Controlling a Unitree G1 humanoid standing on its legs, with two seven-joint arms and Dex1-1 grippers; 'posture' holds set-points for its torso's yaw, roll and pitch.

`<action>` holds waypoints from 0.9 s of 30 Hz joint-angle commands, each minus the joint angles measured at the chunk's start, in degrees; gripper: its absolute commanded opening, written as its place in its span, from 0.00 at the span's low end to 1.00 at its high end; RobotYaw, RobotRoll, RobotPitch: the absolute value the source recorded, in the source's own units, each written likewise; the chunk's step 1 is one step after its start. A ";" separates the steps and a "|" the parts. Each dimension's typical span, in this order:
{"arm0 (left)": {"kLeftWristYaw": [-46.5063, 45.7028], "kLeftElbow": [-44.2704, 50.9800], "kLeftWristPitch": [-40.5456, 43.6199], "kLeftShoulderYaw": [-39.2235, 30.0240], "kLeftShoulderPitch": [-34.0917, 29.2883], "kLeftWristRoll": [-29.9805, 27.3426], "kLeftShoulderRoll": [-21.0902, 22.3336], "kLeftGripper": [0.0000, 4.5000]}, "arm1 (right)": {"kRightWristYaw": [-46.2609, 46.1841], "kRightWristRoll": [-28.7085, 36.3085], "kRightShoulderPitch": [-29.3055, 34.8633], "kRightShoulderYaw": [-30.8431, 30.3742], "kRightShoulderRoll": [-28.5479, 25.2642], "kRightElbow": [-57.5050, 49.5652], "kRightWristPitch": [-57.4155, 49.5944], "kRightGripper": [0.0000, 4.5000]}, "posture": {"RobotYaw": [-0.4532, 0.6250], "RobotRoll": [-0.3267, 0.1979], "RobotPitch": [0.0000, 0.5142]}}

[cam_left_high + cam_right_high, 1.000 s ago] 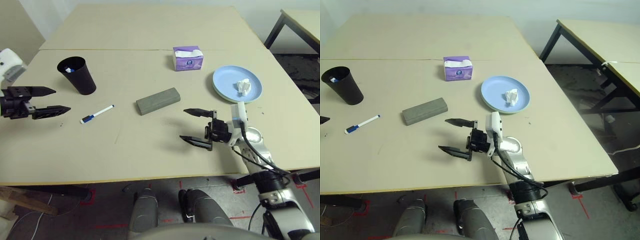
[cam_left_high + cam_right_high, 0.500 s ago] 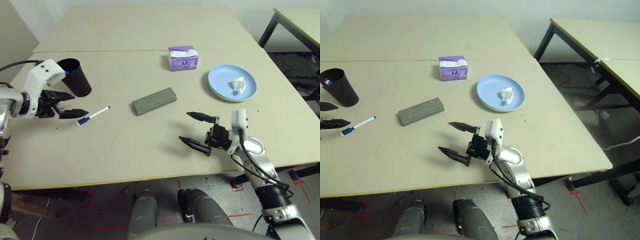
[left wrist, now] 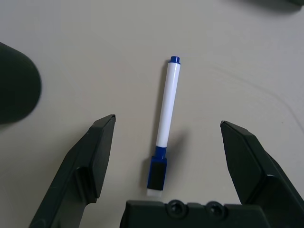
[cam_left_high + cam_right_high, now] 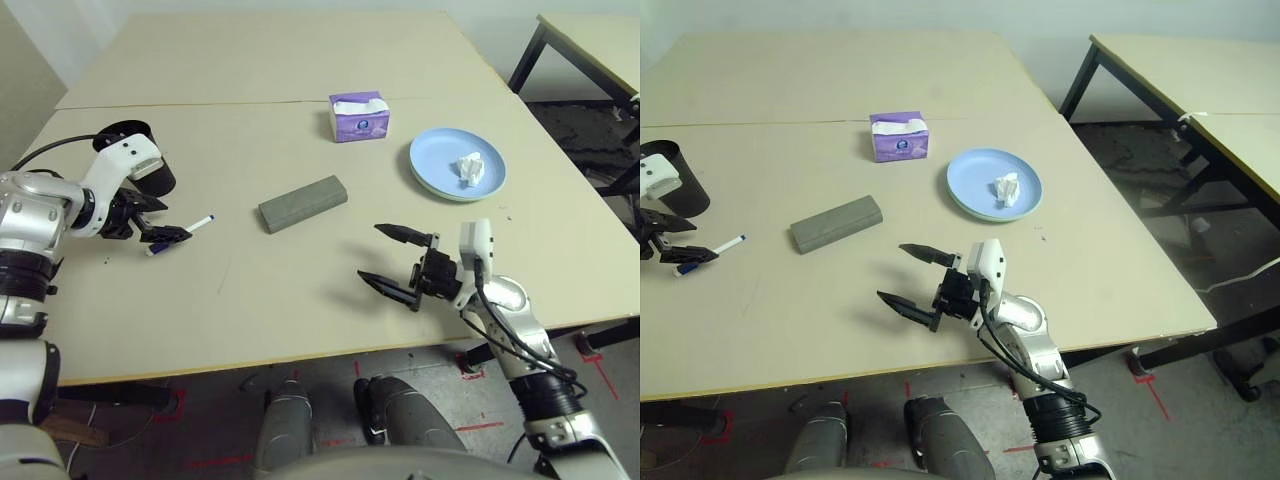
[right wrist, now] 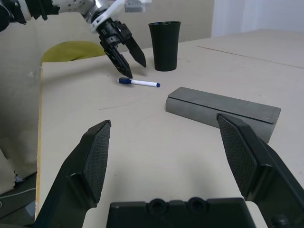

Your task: Organize and tidy the items on the table.

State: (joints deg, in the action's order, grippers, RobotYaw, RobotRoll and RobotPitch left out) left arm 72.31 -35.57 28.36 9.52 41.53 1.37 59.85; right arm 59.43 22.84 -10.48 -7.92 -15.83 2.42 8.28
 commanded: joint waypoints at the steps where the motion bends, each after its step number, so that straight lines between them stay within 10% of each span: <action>1: -1.02 -2.14 -1.07 1.35 0.79 2.12 -1.33 1.00 | -0.16 0.11 0.74 -0.20 -0.02 -0.91 -0.01 1.00 | 0.34 0.62 0.27; 15: -3.31 -6.53 -3.58 0.99 1.08 4.20 -4.65 1.00 | -0.39 -0.12 1.18 -0.38 -0.23 -1.60 -0.31 1.00 | 0.33 0.62 0.28; 27: -3.12 -6.74 -4.18 0.08 0.75 3.45 -4.30 0.22 | -0.79 0.15 0.31 -0.55 0.51 -1.32 -0.95 1.00 | 0.35 0.62 0.28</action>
State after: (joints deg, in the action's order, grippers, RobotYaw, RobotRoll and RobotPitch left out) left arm 69.11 -41.72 24.44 9.99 42.62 4.61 55.36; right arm 58.81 22.88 -10.09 -7.94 -15.48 1.02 7.71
